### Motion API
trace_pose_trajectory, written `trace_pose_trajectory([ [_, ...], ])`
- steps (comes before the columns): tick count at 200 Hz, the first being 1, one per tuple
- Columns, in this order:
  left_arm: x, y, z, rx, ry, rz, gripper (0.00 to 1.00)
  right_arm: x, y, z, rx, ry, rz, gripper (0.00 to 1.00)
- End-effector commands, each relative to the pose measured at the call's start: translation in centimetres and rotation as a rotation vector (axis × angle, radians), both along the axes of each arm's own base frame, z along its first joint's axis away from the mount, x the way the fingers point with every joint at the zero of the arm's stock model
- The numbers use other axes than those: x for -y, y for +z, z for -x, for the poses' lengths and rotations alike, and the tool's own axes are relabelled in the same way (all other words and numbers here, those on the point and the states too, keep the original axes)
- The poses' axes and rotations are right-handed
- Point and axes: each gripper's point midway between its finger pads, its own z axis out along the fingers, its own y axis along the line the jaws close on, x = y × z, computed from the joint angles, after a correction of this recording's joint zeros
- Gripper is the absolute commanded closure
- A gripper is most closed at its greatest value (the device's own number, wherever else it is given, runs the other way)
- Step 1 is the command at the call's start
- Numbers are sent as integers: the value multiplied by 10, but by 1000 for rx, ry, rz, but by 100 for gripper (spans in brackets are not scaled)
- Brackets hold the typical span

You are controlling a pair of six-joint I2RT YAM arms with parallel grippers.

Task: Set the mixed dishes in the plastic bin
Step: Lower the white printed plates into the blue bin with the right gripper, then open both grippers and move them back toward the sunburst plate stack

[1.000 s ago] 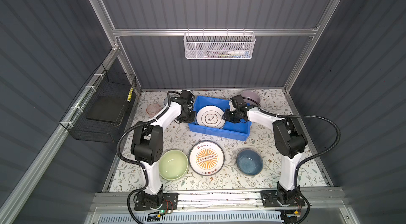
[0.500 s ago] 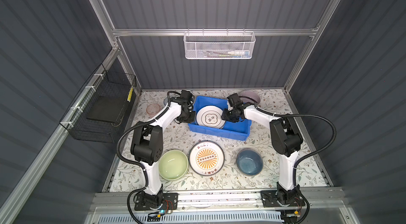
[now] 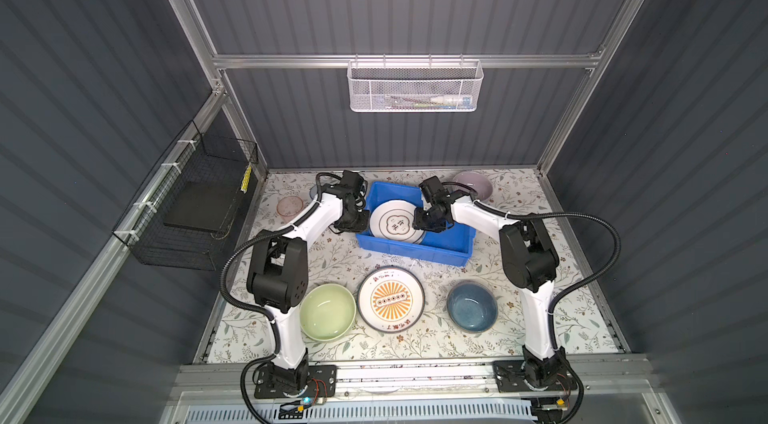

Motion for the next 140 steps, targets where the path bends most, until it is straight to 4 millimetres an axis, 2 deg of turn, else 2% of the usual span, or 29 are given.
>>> trace_pose_trajectory([
  [1, 1, 6, 11, -22, 1, 38, 91, -14, 2, 2, 4, 40, -6, 49],
  [35, -1, 6, 10, -19, 6, 28, 91, -5, 4, 3, 8, 30, 30, 47],
  [62, -4, 12, 9, -2, 23, 20, 84, 10, 14, 5, 26, 9, 55, 43],
  [91, -7, 25, 9, 23, 34, 26, 75, 26, 38, 7, 65, -4, 47, 40],
  [106, -8, 33, 10, 39, 38, 31, 67, 32, 53, 10, 91, -2, 44, 38],
  [117, -9, 39, 12, 49, 38, 35, 58, 34, 63, 14, 105, 7, 40, 37],
  [140, -9, 49, 21, 56, 24, 54, 52, 37, 83, 27, 132, 33, 19, 37],
])
